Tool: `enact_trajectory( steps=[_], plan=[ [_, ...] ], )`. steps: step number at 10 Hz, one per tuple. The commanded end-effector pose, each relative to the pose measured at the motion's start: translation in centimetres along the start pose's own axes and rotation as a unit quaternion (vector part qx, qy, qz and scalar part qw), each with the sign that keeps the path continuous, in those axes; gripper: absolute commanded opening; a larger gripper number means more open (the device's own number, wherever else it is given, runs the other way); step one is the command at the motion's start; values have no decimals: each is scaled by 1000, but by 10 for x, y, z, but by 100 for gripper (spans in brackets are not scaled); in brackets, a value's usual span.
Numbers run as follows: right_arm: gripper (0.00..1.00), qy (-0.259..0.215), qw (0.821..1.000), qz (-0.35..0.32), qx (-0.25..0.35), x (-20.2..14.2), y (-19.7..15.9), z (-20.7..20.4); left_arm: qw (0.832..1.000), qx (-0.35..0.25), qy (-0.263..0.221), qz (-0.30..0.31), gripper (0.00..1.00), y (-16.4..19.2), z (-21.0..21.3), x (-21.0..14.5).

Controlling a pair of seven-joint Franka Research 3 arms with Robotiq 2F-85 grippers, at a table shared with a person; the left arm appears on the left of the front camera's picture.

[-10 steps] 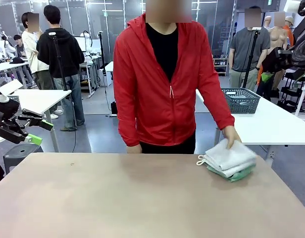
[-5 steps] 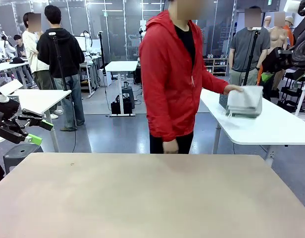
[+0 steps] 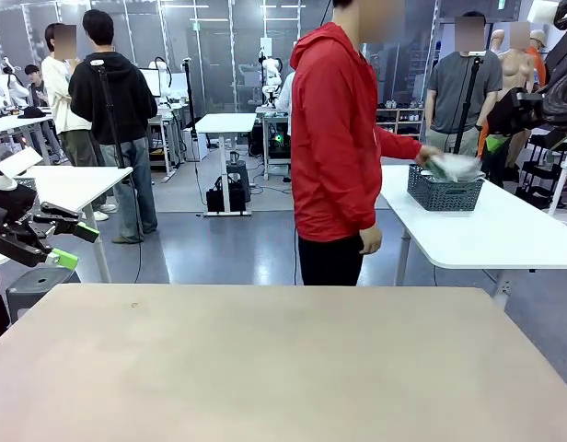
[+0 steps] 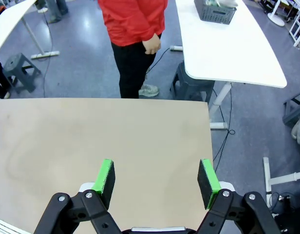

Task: Fold the towels and place them in the basket.
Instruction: Stack the folded Towel with hook on the right side of the table.

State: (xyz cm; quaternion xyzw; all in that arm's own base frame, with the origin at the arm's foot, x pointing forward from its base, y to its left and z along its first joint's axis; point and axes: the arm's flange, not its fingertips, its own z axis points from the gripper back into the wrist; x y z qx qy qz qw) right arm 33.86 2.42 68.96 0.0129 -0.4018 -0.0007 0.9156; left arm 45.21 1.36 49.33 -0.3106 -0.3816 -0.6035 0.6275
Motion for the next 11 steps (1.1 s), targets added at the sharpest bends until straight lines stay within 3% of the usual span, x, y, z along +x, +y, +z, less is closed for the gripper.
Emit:
enact_trajectory(
  steps=[1, 11],
  plan=[
    [86, 3, 1000, -2, 0, 1, 0, 1, 1000, 0, -3, -1, 100, 0, 1, 1],
    [86, 3, 1000, -2, 0, 1, 0, 1, 1000, 0, -3, -1, 100, 0, 1, 1]
  ],
)
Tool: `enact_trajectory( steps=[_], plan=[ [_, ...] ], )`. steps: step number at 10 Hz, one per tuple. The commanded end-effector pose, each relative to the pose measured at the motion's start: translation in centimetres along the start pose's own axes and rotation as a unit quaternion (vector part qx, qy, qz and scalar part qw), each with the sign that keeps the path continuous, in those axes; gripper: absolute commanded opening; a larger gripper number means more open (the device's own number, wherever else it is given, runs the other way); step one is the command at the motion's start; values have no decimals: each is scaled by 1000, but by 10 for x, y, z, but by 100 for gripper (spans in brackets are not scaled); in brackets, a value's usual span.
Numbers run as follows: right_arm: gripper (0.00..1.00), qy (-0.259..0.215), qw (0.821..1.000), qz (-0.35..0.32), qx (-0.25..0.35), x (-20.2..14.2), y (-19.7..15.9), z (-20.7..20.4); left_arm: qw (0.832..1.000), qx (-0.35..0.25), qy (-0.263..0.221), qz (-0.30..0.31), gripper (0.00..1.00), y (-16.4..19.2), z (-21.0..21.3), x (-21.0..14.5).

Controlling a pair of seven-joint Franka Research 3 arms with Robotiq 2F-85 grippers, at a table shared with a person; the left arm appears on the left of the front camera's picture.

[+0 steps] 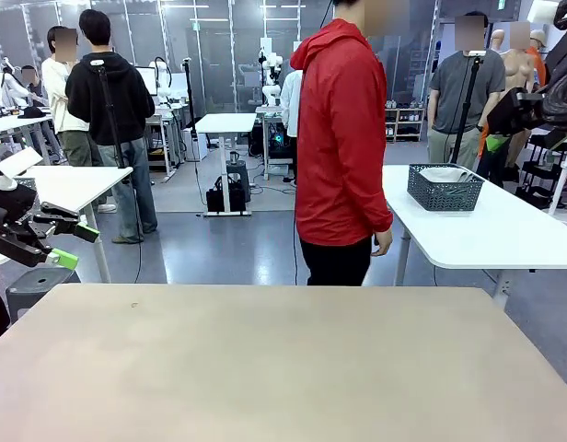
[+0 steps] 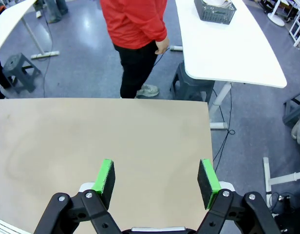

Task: Fold the towels and place them in the basket.
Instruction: Stack the folded Towel with hook on the right side of the table.

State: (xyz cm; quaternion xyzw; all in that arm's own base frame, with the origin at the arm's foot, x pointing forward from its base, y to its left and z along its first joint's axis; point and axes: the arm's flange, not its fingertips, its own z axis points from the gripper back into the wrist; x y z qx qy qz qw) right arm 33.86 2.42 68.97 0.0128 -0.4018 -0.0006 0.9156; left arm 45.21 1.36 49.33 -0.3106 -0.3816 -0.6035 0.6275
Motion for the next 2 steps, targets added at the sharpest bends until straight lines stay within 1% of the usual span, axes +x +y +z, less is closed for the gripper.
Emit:
enact_trajectory(
  steps=[1, 2],
  plan=[
    [86, 3, 1000, -3, 0, 1, 0, 1, 1000, 0, -3, -1, 100, 0, 1, 1],
    [86, 3, 1000, -3, 0, 1, 0, 1, 1000, 0, -3, -1, 100, 0, 1, 1]
  ],
)
